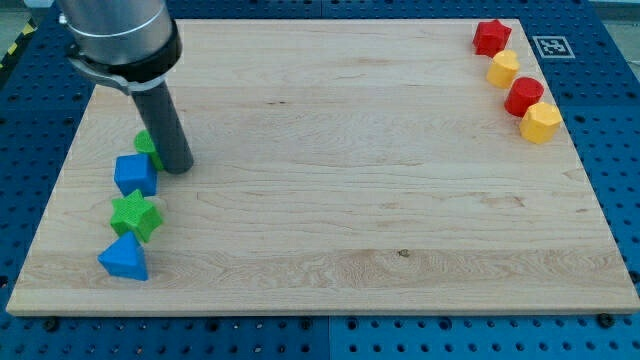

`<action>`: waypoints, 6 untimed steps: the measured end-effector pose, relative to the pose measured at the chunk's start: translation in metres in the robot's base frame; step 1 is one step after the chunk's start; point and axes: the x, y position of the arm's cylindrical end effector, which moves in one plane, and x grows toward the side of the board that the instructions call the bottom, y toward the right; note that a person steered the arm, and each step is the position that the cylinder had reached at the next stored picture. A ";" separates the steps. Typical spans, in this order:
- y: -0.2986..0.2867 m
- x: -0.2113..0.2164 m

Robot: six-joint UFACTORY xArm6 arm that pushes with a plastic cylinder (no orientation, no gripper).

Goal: Slide the arm to the bottom right of the yellow hexagon

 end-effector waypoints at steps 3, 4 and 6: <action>0.056 0.000; 0.154 0.002; 0.386 0.009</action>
